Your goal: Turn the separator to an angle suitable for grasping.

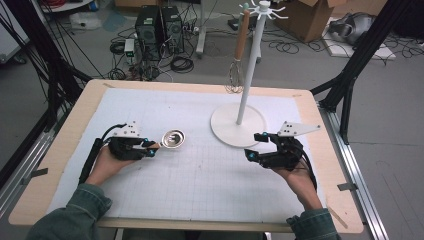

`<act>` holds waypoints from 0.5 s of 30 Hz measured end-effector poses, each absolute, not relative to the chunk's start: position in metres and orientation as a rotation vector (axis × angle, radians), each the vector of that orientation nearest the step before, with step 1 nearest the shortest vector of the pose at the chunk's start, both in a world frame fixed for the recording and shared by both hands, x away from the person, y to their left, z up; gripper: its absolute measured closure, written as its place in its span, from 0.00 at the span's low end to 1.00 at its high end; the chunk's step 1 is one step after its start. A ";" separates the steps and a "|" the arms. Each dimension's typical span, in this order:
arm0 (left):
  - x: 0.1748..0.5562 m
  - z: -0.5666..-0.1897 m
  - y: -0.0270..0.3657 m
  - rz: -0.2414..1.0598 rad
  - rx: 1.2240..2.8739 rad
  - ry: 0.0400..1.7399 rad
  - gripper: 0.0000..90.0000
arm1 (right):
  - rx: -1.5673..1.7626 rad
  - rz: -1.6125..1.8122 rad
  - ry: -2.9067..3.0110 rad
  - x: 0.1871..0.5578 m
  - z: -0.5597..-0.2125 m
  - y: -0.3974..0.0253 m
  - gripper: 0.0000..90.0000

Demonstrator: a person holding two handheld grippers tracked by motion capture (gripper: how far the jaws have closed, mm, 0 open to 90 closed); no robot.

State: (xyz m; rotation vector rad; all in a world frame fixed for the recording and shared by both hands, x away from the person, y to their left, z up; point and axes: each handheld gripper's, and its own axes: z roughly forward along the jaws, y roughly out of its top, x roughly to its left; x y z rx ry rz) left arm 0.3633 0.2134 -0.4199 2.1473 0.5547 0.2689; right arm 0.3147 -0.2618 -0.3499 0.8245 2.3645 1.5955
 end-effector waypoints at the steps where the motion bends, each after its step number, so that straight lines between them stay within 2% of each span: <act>1: 0.362 -0.420 0.211 0.258 2.148 0.537 0.76 | 0.825 1.594 2.365 0.315 -0.350 -0.262 0.29; 15: 0.348 -0.416 0.180 0.196 2.186 0.373 0.76 | 0.813 1.593 2.377 0.316 -0.352 -0.257 0.29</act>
